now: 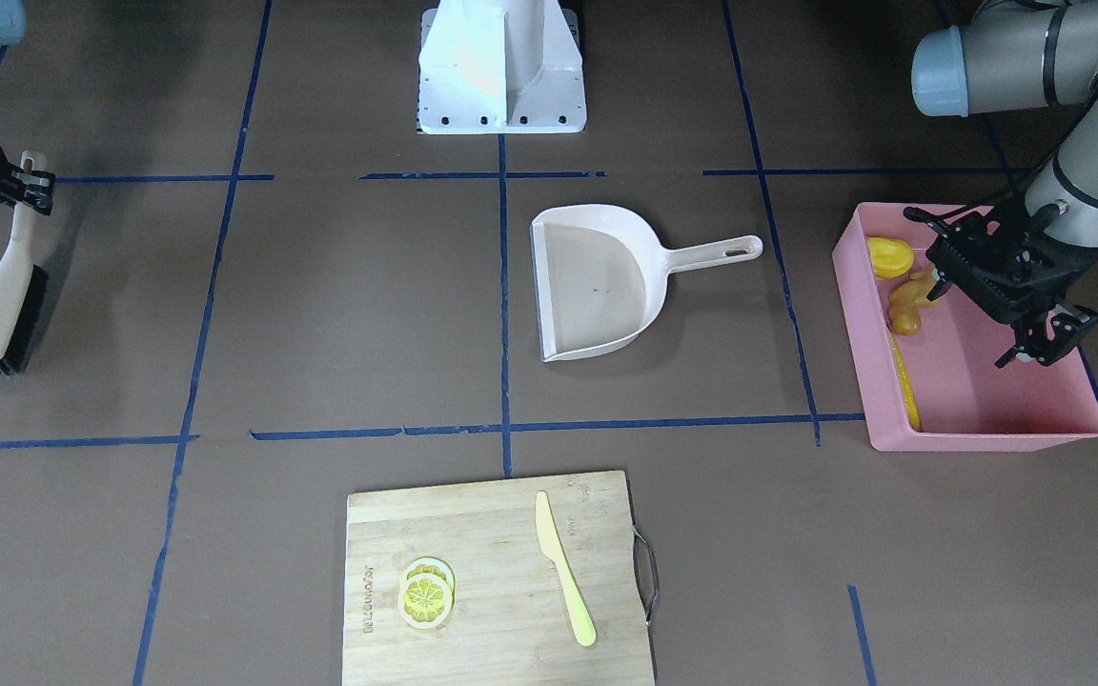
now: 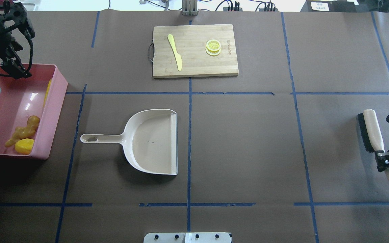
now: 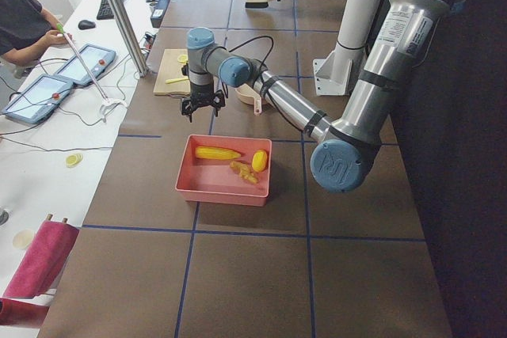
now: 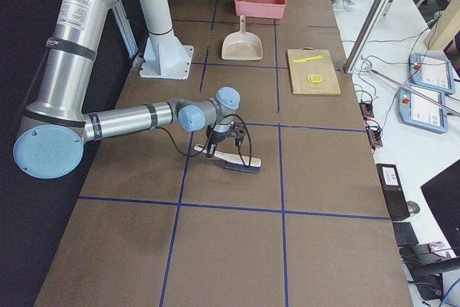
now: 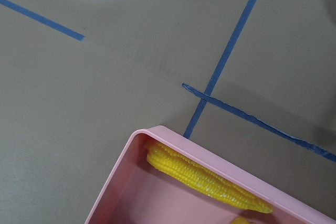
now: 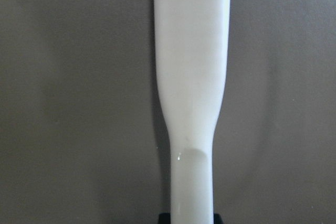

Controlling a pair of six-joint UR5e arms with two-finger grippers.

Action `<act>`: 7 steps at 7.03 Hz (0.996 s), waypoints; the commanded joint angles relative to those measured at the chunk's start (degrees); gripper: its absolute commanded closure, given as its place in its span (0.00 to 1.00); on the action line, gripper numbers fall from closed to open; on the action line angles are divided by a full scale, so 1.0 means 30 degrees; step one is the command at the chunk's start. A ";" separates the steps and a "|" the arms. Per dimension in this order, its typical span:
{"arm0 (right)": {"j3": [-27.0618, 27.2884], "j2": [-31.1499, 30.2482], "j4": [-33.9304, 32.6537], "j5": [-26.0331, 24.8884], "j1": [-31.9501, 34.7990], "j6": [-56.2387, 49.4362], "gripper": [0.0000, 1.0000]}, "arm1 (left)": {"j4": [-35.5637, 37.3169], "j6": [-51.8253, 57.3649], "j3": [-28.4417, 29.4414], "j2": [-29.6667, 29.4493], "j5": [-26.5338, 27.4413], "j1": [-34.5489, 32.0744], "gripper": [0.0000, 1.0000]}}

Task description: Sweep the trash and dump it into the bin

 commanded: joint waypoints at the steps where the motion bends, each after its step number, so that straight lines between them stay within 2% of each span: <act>1: -0.0076 0.0039 0.0000 0.0000 -0.0012 0.0037 0.44 | 0.0000 0.0000 0.0001 0.0001 0.0000 -0.0040 0.00; 2: -0.0135 0.0011 0.0000 0.0000 -0.0012 0.0009 0.40 | 0.0000 0.0000 0.0001 0.0001 0.0000 -0.0041 0.00; 3: -0.0106 0.0039 0.0000 0.0000 0.0017 0.0066 0.25 | 0.0000 0.0000 0.0001 0.0001 0.0000 -0.0041 0.00; 4: -0.0135 0.0069 0.0000 0.0000 0.0017 0.0067 0.18 | 0.0000 0.0000 0.0030 0.0001 0.0000 -0.0099 0.00; 5: 0.0010 0.0069 0.0000 0.0000 0.0046 0.0096 0.01 | 0.0000 0.0000 0.0001 0.0001 0.0000 -0.0099 0.00; 7: 0.0827 0.0011 0.0000 0.0698 0.2405 -0.0078 0.01 | 0.0058 -0.0377 0.0088 0.0001 0.0000 -0.0827 0.00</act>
